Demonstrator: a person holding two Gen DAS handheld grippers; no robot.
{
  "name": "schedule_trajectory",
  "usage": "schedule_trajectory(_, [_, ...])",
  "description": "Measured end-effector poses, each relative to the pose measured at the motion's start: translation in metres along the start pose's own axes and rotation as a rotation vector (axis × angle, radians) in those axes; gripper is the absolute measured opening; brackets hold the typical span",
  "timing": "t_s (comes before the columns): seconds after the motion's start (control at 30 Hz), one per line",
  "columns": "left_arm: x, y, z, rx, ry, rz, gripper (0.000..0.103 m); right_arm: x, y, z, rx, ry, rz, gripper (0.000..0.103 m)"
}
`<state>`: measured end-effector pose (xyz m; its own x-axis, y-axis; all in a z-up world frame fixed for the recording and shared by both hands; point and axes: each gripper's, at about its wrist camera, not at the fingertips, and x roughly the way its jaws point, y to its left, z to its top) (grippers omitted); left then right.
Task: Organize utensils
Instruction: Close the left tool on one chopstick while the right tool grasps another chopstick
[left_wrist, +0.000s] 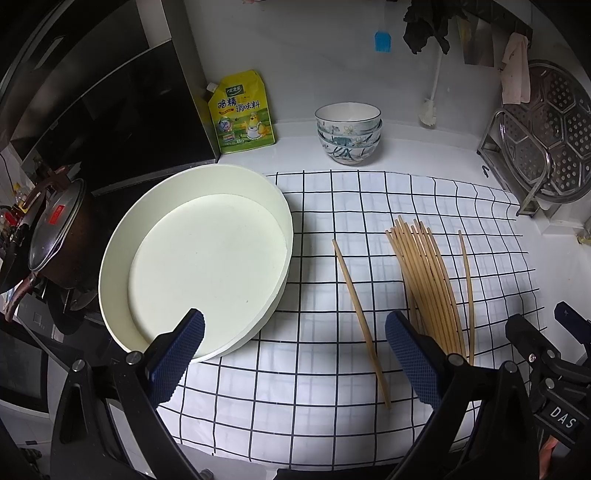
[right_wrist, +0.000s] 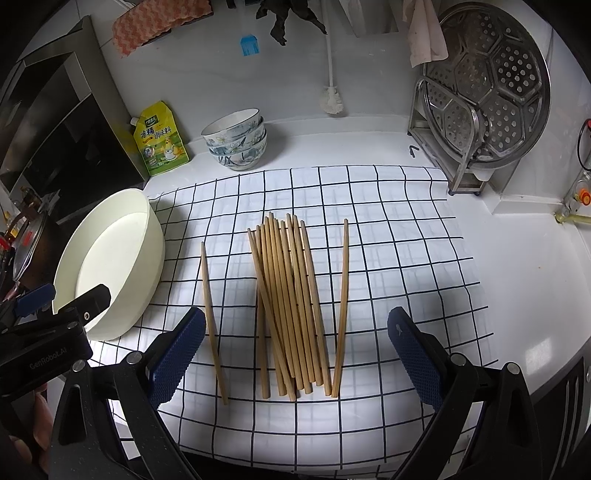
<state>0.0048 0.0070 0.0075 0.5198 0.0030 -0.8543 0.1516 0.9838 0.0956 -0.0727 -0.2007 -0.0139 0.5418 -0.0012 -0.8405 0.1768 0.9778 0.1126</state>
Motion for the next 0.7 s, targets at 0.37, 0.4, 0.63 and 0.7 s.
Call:
schedule_trajectory(0.37, [0.006,-0.004,-0.004,-0.010,0.002,-0.015,0.097,0.001,-0.003,-0.004,-0.015,-0.012,0.015,0.094])
schedule_trajectory(0.4, [0.010,-0.006,-0.005,-0.006,0.009,-0.018,0.097,0.003,-0.006,-0.006,-0.014,-0.010,0.021,0.094])
schedule_trajectory(0.63, [0.039,-0.017,-0.018,0.004,0.067,-0.042,0.097,0.027,-0.031,-0.019,-0.018,0.023,0.033,0.094])
schedule_trajectory(0.7, [0.047,-0.022,-0.021,0.012,0.063,-0.047,0.097,0.037,-0.038,-0.022,-0.019,0.034,0.024,0.094])
